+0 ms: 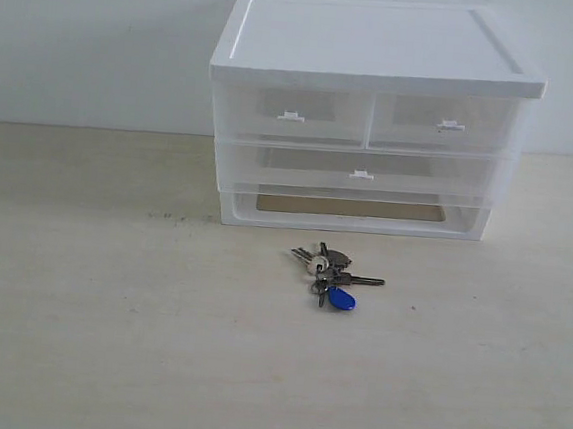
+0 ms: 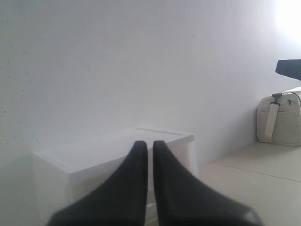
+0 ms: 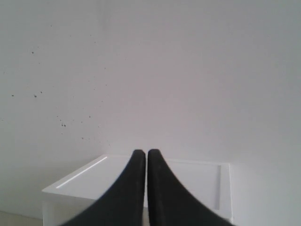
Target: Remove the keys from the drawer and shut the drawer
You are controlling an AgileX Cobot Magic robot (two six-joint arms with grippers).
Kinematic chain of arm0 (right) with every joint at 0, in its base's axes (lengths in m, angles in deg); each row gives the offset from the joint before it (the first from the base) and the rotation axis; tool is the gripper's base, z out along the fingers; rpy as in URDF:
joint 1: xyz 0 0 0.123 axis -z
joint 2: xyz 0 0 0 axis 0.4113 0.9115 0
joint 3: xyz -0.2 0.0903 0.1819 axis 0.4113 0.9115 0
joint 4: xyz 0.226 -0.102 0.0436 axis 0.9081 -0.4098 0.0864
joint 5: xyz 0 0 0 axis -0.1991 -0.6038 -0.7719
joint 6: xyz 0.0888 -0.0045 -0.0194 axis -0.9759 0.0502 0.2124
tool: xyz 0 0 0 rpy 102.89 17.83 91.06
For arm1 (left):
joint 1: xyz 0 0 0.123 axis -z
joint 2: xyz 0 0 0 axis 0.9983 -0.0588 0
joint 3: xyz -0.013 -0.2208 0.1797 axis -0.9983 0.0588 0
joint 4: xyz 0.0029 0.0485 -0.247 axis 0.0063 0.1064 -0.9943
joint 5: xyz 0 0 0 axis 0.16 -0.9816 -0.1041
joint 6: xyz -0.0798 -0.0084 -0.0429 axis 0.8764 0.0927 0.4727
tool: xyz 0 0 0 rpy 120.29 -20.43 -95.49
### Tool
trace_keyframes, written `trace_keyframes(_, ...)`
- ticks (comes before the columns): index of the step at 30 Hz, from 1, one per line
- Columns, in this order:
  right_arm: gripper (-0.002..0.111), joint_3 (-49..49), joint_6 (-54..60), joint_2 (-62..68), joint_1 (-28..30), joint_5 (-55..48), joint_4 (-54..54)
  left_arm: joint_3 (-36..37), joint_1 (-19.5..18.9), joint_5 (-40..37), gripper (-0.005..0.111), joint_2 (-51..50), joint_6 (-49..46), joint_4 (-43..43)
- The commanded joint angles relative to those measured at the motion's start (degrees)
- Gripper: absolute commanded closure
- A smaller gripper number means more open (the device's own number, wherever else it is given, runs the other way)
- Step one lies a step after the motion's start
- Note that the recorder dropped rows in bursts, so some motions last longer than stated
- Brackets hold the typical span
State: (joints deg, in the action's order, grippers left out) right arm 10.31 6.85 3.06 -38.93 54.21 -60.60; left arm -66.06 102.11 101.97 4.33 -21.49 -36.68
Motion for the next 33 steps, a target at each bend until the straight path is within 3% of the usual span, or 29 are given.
trace_keyframes(1, 0.108, 0.4, -0.3, -0.3, 0.3, -0.1, 0.1, 0.3, 0.6, 0.0, 0.102, -0.3, 0.6, 0.4)
trace_keyframes(10, 0.108, 0.4, -0.3, -0.3, 0.3, -0.1, 0.1, 2.2, 1.8, -0.6, 0.102, 3.1, -3.7, -2.5)
trace_keyframes(14, 0.108, 0.4, -0.3, -0.3, 0.3, -0.1, 0.1, 4.2, 1.7, -4.6, 0.102, 5.8, -3.8, -11.2)
trace_keyframes(18, 0.108, 0.4, -0.3, -0.3, 0.3, -0.1, 0.1, 5.1, 1.0, -10.6, 0.102, 9.4, -3.8, -11.9)
trace_keyframes(24, 0.108, 0.4, -0.3, -0.3, 0.3, -0.1, 0.1, 5.3, -5.2, -22.3, 0.102, 15.5, -7.9, -21.3)
trace_keyframes(30, 0.108, 0.4, -0.3, -0.3, 0.3, -0.1, 0.1, 8.5, -12.6, -27.3, 0.102, 21.3, -29.4, -47.7)
trace_keyframes(33, 0.108, 0.4, -0.3, -0.3, 0.3, -0.1, 0.1, 8.5, -15.0, -30.8, 0.102, 23.9, -34.9, -48.9)
